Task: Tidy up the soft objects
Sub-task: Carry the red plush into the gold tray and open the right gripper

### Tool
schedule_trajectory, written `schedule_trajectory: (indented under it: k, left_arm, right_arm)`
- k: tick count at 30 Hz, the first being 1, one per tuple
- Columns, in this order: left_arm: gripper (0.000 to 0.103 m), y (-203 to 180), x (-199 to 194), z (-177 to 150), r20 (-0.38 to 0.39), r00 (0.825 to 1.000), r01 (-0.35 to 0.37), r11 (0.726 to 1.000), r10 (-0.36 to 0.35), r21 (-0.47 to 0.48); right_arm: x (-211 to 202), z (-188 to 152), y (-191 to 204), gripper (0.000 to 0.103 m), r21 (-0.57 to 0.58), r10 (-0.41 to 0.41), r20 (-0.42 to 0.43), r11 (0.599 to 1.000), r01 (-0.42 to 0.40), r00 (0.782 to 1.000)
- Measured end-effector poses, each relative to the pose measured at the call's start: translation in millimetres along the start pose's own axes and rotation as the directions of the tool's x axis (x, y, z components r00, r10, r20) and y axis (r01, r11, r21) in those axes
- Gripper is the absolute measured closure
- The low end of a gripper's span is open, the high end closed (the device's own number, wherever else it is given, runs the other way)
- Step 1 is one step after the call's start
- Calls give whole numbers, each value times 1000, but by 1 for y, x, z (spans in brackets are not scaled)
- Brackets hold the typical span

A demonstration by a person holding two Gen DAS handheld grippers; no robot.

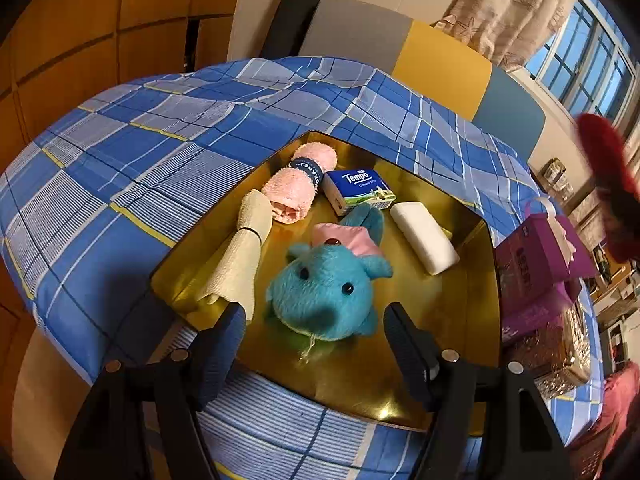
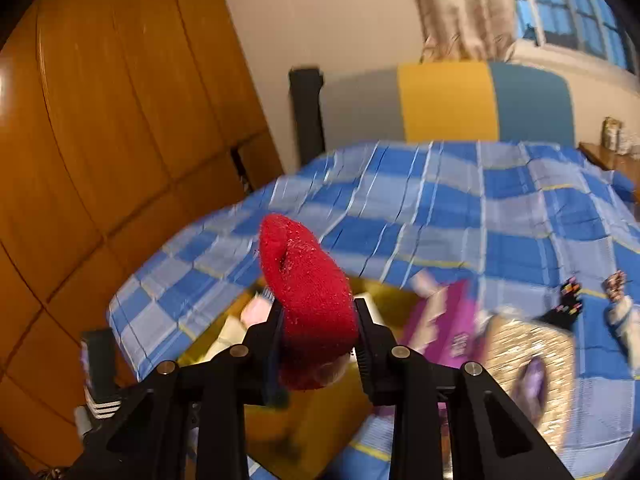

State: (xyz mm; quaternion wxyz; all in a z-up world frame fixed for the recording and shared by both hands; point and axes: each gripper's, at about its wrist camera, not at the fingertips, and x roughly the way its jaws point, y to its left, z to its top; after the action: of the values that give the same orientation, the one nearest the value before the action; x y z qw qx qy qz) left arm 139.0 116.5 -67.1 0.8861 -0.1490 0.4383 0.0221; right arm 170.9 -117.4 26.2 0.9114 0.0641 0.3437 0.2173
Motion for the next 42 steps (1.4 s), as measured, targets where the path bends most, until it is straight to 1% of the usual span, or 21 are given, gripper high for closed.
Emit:
schedule_trajectory:
  k: [1, 4, 5, 9, 14, 20, 27, 30, 31, 32, 34, 35, 42]
  left_arm:
    - [31, 1, -1, -1, 1, 1000, -1, 1000, 1, 4]
    - [31, 4, -4, -4, 1, 1000, 5, 1000, -5, 12]
    - [31, 5, -5, -5, -1, 1000, 9, 1000, -9, 11]
    - [31, 10, -6, -8, -7, 1000, 16, 1000, -16, 7]
    - [31, 16, -6, -12, -20, 1000, 11, 1000, -11, 8]
    - [31, 21, -8, -15, -25, 1000, 0, 1000, 0, 10]
    - [31, 22, -11, -14, -23, 1000, -5, 1000, 5, 10]
    - [31, 23, -11, -14, -25, 1000, -9, 1000, 9, 10]
    - [31, 24, -11, -13, -26, 1000, -12, 1000, 12, 8]
    - [31, 24, -11, -13, -28, 1000, -13, 1000, 13, 6]
    - [31, 25, -11, -14, -30, 999, -10, 1000, 10, 1]
    - [31, 25, -11, -15, -29, 1000, -10, 1000, 10, 1]
    - [31, 24, -11, -17, -34, 999, -16, 1000, 16, -9]
  right_arm:
    - [14, -4, 6, 71, -4, -6, -34, 1000, 6, 999]
    - [44, -13, 15, 71, -13, -25, -96, 1000, 24, 995]
    - [57, -19, 18, 71, -23, -42, -119, 999, 40, 992]
    - [85, -28, 23, 71, -51, -81, -168, 996, 74, 982]
    - [122, -36, 26, 71, -81, -135, -229, 990, 120, 964]
    - [149, -42, 31, 71, -137, -207, -259, 975, 176, 943]
    - [169, -46, 16, 69, -97, -239, -289, 971, 220, 927]
    - [177, -50, 9, 66, -77, -242, -315, 970, 230, 917]
    - [179, -51, 6, 59, -60, -229, -335, 973, 222, 914]
    - [178, -52, 5, 51, -46, -214, -337, 976, 211, 917]
    - [173, -52, 6, 42, -38, -197, -320, 980, 195, 927]
    - [171, -52, 8, 40, -43, -195, -315, 980, 192, 929]
    - [143, -52, 26, 38, -43, -139, -288, 990, 132, 948]
